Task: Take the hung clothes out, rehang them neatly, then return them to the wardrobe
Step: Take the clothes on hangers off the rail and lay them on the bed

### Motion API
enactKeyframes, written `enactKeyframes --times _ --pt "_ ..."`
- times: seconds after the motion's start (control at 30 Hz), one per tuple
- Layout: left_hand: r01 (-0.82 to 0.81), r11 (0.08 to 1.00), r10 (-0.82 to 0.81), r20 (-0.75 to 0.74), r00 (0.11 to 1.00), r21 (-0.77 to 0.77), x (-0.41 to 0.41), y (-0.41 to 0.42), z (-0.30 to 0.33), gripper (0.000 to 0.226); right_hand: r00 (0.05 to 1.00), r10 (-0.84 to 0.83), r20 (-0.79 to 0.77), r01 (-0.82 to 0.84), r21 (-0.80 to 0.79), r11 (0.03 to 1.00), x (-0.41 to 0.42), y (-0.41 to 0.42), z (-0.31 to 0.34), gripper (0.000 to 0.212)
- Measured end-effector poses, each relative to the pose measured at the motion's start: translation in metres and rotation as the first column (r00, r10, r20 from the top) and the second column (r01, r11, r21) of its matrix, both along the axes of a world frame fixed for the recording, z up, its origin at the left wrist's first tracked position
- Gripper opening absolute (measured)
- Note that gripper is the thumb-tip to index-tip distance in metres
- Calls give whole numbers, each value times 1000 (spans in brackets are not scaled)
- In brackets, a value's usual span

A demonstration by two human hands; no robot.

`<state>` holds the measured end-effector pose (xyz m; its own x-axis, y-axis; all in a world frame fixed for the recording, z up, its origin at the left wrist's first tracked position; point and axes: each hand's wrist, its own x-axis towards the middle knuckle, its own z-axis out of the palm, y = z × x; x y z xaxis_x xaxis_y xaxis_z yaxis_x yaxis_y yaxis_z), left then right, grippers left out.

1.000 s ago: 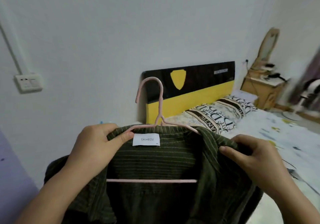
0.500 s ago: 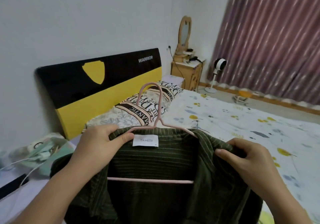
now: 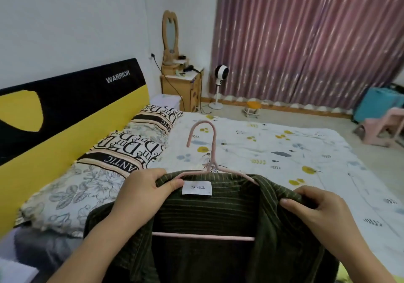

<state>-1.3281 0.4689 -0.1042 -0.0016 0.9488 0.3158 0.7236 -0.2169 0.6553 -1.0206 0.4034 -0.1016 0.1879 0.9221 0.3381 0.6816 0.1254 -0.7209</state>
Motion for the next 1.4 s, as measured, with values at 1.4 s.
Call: enactKeyframes --times 1.4 --pt "-147 919 45 -271 961 -366 147 502 -359 31 907 -51 417 347 -674 653 46 472 -381 78"
